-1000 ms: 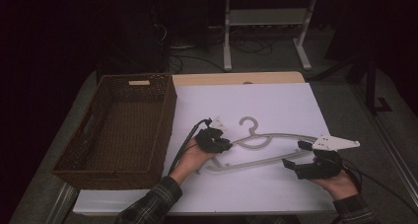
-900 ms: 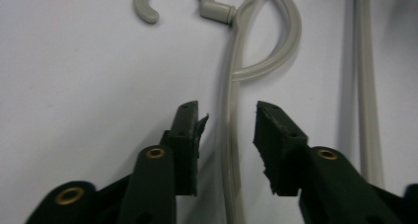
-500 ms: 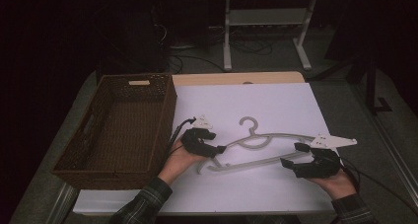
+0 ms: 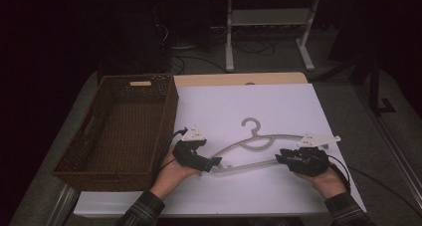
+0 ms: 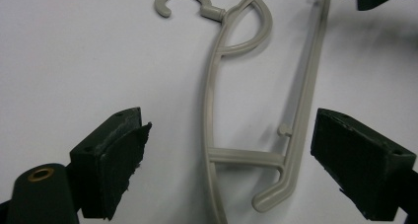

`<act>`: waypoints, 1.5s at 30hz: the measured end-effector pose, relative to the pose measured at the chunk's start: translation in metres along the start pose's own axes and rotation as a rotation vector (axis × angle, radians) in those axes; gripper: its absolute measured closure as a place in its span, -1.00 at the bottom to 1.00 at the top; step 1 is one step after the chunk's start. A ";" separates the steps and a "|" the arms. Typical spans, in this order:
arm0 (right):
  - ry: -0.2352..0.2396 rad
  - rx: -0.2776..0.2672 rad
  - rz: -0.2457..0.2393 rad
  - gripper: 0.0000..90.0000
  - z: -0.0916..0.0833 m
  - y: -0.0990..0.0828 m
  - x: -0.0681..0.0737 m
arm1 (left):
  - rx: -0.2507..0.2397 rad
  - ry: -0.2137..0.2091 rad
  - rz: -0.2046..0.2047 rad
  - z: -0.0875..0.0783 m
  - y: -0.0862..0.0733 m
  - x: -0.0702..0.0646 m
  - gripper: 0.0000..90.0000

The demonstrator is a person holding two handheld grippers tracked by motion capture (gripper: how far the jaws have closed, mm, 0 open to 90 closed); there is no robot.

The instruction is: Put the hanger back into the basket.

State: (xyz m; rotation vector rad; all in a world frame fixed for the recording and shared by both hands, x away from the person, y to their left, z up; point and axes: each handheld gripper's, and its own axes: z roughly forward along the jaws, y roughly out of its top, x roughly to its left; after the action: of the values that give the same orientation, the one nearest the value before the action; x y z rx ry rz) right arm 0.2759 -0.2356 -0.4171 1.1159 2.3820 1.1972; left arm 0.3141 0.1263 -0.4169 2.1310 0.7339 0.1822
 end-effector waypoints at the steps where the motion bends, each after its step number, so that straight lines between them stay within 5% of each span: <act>1: 0.000 0.000 0.000 0.59 0.000 0.000 0.000 | -0.002 -0.001 0.001 -0.001 -0.001 -0.001 -0.72; 7: 0.026 0.004 -0.027 0.99 0.013 0.004 0.001 | -0.006 0.020 -0.007 -0.007 -0.007 -0.003 -0.90; 25: 0.035 0.098 -0.076 0.99 0.039 -0.001 0.006 | -0.009 0.028 -0.001 -0.010 -0.010 -0.002 -0.87; 45: 0.016 0.123 -0.090 0.99 0.045 -0.005 0.007 | -0.014 0.034 0.010 -0.009 -0.011 -0.001 -0.86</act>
State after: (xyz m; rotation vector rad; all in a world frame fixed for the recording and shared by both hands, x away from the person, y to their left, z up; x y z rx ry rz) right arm 0.2917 -0.2064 -0.4485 1.0256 2.5183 1.0470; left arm 0.3050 0.1373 -0.4192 2.1233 0.7396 0.2285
